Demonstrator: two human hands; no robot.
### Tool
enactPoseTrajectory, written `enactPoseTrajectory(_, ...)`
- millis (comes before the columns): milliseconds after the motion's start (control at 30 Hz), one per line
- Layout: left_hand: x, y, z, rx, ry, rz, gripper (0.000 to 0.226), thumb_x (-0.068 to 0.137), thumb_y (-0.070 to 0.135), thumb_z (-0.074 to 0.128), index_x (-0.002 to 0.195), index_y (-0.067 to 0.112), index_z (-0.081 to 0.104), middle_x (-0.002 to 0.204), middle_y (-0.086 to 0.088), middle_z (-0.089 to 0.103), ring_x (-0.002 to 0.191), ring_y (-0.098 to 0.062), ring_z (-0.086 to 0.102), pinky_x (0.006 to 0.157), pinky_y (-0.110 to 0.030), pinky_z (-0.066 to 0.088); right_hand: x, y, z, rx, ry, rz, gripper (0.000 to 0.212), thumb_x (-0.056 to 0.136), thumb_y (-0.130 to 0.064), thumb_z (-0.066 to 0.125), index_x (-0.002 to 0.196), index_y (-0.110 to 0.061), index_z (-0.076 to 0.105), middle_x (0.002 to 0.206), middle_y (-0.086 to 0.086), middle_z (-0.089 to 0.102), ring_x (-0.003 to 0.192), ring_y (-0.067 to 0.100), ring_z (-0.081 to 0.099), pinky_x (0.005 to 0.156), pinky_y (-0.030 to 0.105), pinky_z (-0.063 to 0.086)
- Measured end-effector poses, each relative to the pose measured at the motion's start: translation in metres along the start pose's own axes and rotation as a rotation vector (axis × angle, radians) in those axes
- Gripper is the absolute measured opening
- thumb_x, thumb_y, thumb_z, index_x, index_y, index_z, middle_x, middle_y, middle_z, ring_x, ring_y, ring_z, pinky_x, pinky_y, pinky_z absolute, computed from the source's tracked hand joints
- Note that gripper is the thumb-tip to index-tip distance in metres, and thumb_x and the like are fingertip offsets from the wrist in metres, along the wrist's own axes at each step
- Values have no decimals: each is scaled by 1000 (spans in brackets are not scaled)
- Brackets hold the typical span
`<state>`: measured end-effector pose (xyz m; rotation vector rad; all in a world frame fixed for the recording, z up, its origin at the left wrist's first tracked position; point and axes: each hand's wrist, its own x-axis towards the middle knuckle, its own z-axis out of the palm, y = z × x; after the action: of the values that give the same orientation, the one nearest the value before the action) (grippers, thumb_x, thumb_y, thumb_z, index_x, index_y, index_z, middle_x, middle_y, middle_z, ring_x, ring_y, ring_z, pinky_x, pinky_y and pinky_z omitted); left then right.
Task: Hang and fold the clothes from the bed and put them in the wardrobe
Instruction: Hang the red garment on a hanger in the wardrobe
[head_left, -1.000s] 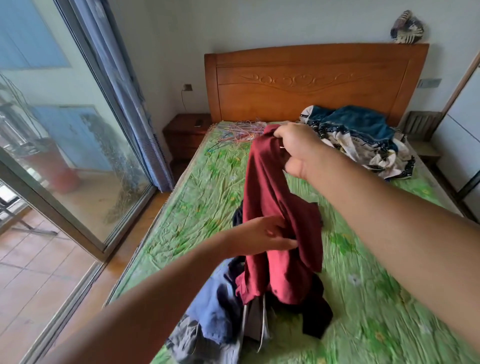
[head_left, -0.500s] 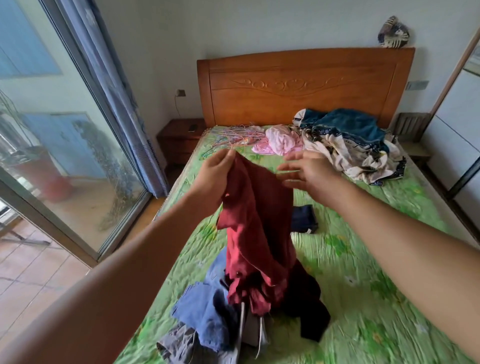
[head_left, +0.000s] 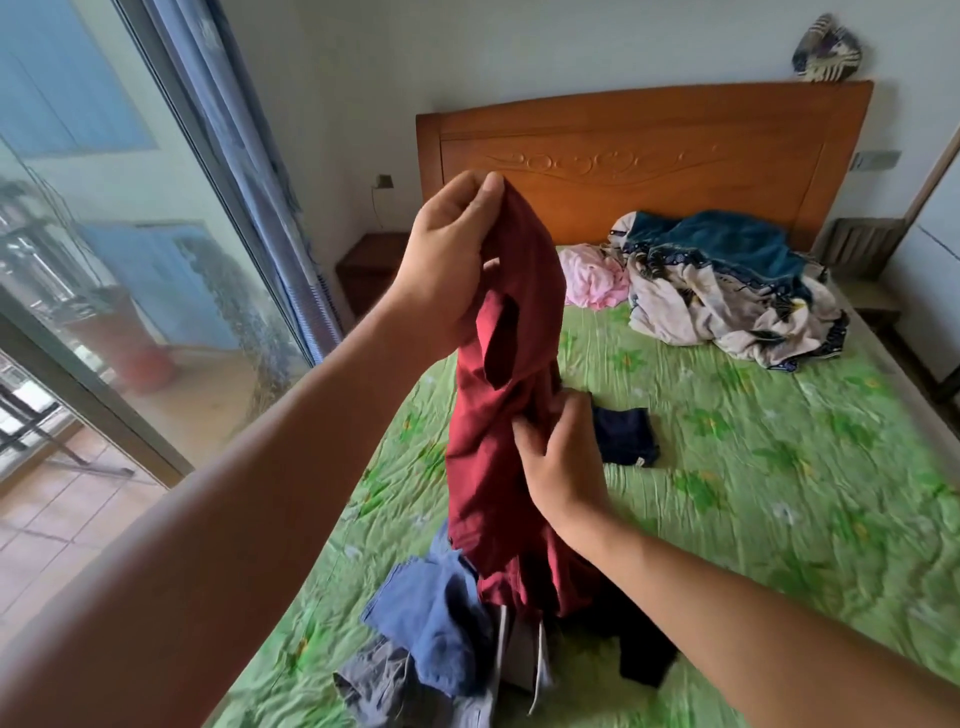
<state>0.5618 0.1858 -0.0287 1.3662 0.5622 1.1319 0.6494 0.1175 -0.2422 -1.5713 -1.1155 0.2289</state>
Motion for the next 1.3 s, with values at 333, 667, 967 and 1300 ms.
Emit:
enactPoseTrajectory(333,7,11,1,-48,17,61,31,107,16,45,77,12,52,63,-1,55,59,-13,55,61,-29,46,3,17,11,-296,-291,127,31,97,-30,61,114,-4,66,106,20,69,98,41,66,81,39,50)
enactPoseTrajectory(667,5,-56,-66,585,135,-310,33,101,14,55,134,18,60,92,-1,65,66,-7,60,59,-19,52,63,-31,-27,91,-276,405,24,90,-7,49,86,-13,72,86,13,72,79,30,67,67,39,53)
enactPoseTrajectory(967,-63,-131,-61,488,-414,-451,39,82,-14,69,106,16,65,91,-1,72,83,-9,68,76,-24,55,97,-65,-33,450,-202,787,17,93,-12,57,77,-10,63,72,11,60,60,26,58,57,27,45)
enactPoseTrajectory(1300,-41,-120,-49,773,-12,180,59,76,1,76,124,28,57,105,2,52,94,-13,63,76,-19,48,101,-61,-42,410,-388,756,10,87,1,58,81,-6,61,65,15,57,53,25,59,52,32,53)
